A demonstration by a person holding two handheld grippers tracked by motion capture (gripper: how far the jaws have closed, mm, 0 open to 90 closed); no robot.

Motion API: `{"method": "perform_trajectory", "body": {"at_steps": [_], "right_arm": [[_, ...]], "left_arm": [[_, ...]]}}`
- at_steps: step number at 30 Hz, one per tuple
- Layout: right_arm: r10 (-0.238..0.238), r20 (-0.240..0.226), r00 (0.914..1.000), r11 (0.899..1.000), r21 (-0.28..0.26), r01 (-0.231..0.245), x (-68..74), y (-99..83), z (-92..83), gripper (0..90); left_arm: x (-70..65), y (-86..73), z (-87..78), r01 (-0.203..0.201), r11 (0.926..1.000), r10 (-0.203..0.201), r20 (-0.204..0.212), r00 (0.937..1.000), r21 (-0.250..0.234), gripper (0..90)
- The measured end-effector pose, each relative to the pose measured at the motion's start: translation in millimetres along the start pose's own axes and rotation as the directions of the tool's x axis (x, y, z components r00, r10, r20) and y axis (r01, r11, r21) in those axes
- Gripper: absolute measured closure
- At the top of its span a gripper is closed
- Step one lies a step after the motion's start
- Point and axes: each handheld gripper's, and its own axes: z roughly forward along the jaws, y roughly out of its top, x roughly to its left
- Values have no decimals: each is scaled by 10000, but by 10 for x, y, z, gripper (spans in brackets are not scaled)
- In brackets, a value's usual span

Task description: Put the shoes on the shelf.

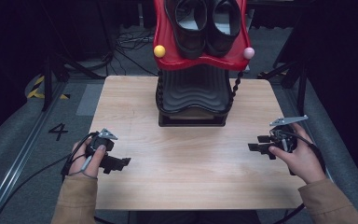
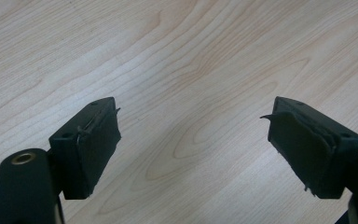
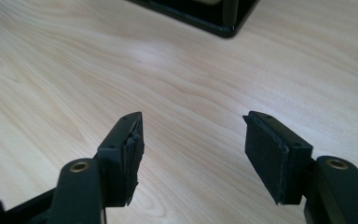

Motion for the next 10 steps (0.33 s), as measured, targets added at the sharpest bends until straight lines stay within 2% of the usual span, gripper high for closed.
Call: {"method": "perform_trajectory", "body": {"at_steps": [4, 7, 8, 10], "right_arm": [[-213, -53, 9998, 9996, 198, 214, -57, -142, 205, 385], [-313, -118, 9994, 9993, 217, 316, -83, -192, 277, 387], [-474, -159, 9987, 9986, 214, 477, -99, -219, 313, 391], [-956, -53, 9954, 9952, 198, 957, -128, -286, 392, 392]], "left_arm": [[20, -21, 59, -35, 9999, 35, -8, 10000, 139, 168], [37, -38, 97, -134, 9999, 135, 100, 9999, -41, 172], [45, -47, 119, -148, 9998, 152, 229, 9996, -142, 172], [40, -65, 170, -60, 9996, 66, 195, 9998, -263, 172]]}}
